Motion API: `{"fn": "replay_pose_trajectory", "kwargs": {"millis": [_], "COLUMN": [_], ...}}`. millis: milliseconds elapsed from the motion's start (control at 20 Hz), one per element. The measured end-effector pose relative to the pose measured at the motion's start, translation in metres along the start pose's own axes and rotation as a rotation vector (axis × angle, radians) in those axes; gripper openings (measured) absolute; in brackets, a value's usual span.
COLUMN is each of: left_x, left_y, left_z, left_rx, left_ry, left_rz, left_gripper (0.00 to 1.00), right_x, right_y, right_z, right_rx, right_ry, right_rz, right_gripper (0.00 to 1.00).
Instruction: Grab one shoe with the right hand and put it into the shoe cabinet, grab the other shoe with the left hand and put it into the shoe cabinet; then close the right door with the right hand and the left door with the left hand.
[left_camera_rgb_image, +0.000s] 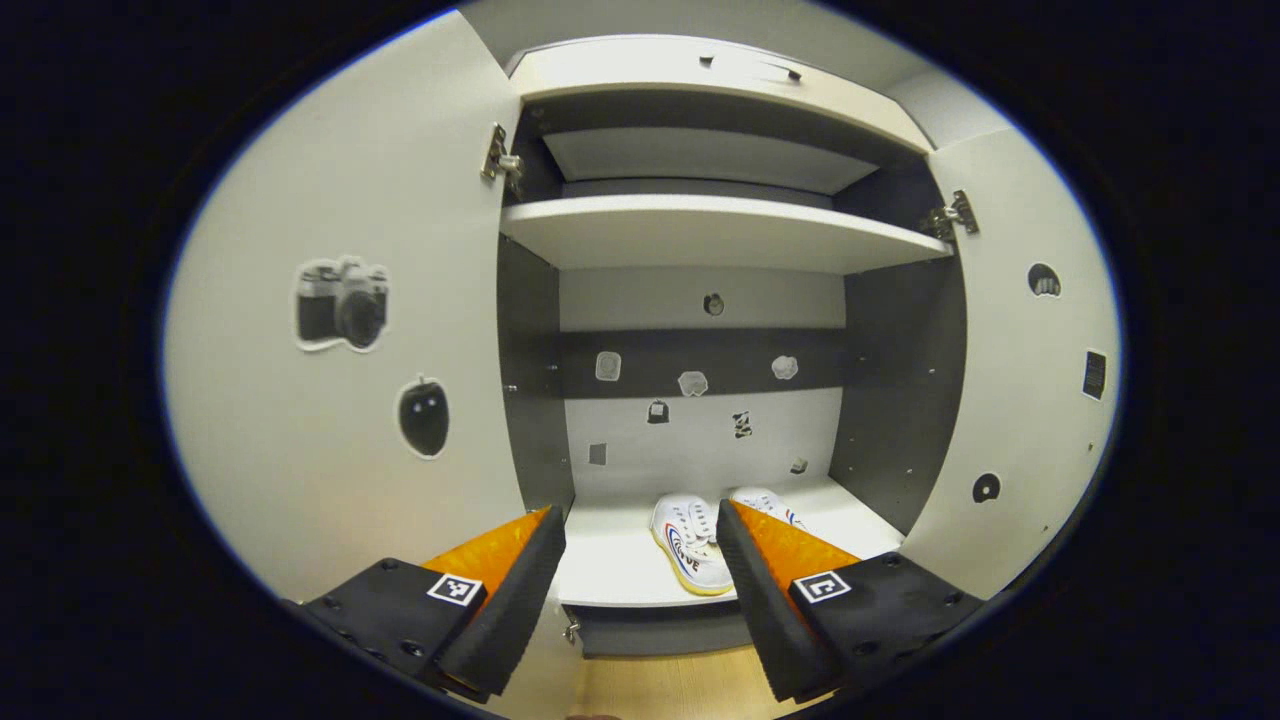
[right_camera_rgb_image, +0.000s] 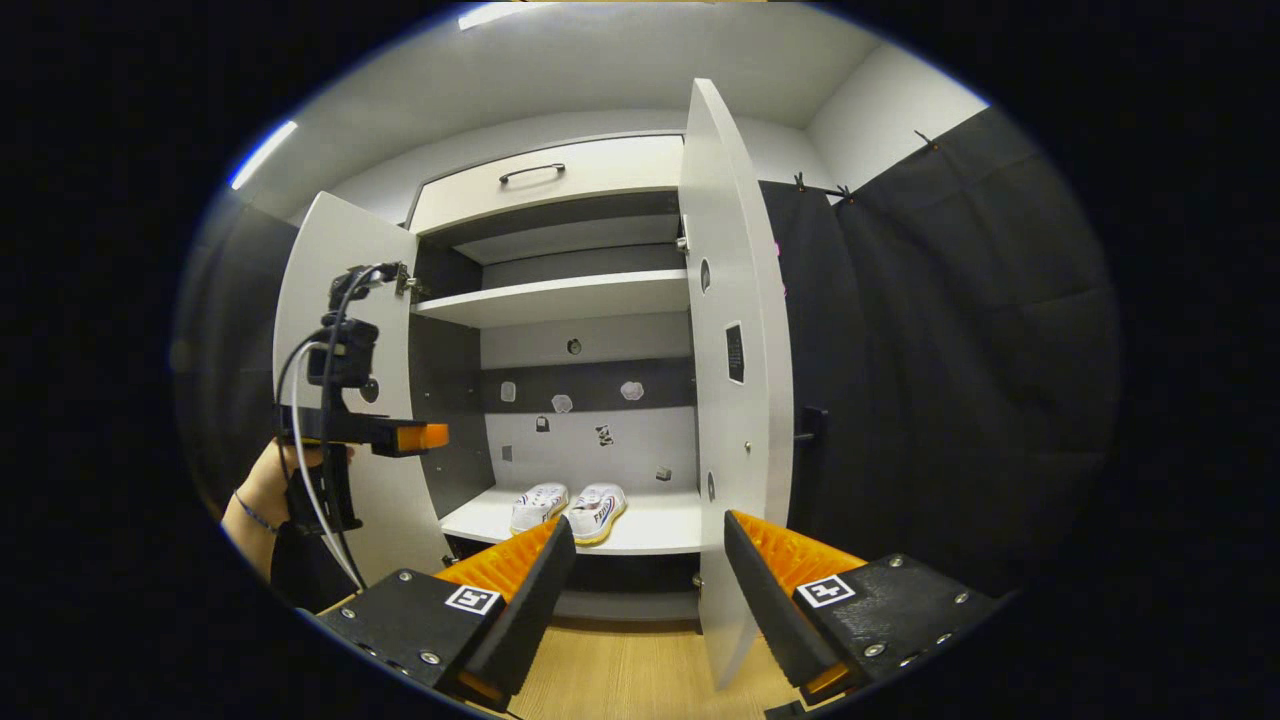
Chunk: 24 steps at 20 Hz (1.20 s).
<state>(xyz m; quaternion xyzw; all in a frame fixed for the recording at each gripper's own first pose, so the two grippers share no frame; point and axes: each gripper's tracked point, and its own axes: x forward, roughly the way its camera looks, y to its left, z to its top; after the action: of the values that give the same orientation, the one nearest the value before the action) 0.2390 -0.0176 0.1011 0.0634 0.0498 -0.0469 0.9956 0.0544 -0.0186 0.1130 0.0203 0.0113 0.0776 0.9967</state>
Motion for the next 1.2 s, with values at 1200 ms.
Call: {"fn": "replay_pose_trajectory", "kwargs": {"millis": [1200], "left_x": [-0.199], "left_y": [0.091], "left_z": [-0.025], "left_rx": [-0.043], "left_ry": [-0.111], "left_rz": [0.088], "left_gripper": [0.97], "right_x": [0.022], "right_y": [-0.17], "right_z": [-0.111], "right_rx": [-0.046], "right_ry": [0.087], "right_rz": [-0.241], "right_gripper": [0.92]}}
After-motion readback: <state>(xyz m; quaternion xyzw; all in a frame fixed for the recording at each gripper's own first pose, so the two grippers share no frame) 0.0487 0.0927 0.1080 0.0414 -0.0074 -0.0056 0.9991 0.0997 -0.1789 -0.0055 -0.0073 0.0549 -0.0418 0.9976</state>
